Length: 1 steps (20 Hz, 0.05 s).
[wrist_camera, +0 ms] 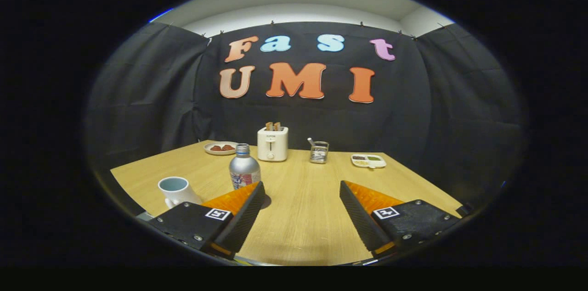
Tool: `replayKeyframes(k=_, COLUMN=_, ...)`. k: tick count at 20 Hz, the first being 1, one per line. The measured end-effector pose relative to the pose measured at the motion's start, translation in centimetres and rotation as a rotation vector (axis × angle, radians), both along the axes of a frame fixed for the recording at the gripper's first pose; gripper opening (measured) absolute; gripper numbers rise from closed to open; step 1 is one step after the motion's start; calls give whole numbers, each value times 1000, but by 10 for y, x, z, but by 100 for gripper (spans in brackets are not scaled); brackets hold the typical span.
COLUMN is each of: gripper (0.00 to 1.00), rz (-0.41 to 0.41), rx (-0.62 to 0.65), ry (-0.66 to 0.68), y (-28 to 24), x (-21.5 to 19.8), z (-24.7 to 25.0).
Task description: Take the bottle from table, then pour the juice into the cup, finally place the bottle on the coaster
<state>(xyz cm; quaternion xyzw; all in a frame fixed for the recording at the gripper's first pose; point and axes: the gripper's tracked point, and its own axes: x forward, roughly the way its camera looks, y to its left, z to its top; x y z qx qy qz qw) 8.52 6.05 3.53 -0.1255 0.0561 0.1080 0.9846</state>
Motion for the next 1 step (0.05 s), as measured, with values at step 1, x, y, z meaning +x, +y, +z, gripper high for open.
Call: replayKeyframes(k=1, gripper=97, rz=-8, rx=6, ry=-2, y=-4, x=-4, z=0)
